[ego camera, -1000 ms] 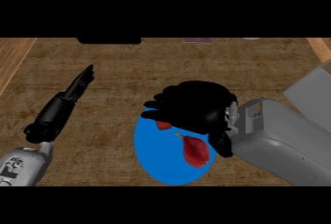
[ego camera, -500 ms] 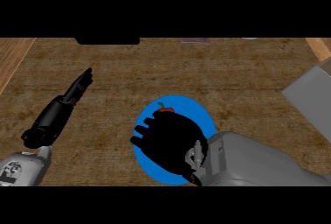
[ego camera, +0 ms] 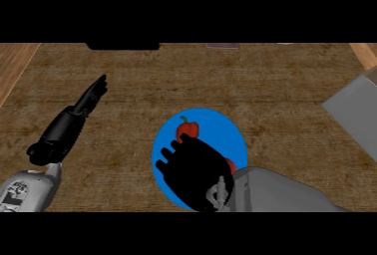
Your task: Pick the pear from the plate and place it in the cardboard box
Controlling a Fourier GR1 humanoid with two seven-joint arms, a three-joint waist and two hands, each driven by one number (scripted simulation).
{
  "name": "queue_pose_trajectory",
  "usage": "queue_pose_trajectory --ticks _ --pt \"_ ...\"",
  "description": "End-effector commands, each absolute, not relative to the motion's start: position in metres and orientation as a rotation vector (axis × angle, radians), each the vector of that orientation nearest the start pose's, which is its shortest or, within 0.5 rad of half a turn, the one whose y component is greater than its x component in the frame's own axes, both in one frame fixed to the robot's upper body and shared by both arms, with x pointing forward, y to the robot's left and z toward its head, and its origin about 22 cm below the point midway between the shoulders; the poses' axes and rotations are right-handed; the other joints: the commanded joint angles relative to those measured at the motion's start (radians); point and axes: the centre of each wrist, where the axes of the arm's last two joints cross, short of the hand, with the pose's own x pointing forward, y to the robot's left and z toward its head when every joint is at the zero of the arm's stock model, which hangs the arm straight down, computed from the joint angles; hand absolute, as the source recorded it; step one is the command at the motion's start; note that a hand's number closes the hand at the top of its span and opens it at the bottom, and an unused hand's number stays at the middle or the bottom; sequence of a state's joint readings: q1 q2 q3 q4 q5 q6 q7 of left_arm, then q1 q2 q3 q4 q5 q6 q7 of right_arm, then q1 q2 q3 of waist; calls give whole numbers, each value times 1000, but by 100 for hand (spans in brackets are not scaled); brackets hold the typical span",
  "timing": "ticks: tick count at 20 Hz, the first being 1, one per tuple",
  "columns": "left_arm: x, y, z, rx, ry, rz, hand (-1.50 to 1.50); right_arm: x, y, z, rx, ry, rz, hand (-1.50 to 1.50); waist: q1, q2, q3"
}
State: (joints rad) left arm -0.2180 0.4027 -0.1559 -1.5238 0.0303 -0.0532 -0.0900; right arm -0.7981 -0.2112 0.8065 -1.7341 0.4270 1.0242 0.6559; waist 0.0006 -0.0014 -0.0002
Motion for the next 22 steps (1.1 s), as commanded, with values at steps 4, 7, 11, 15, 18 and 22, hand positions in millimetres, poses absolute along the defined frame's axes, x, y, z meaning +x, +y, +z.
queue_pose_trajectory --ticks 4,7,11,15,18,22 --pt "277 268 64 90 -1754 -525 0 225 -30 144 -510 -1033 2339 -150 6 1 0" --pt "280 255 69 89 -1747 -535 0 241 -42 136 -562 -1002 2348 -150 7 2 1" --pt "282 274 73 106 -1753 -526 0 251 -31 128 -640 -951 2365 -150 10 2 0" --pt "283 277 67 108 -1745 -525 0 249 -40 113 -637 -956 2367 -150 6 2 0" --pt "298 255 73 99 -1755 -521 0 250 -38 112 -586 -935 2365 -150 1 2 0" --pt "304 256 72 99 -1744 -548 0 259 -31 102 -553 -947 2348 -150 3 2 0"
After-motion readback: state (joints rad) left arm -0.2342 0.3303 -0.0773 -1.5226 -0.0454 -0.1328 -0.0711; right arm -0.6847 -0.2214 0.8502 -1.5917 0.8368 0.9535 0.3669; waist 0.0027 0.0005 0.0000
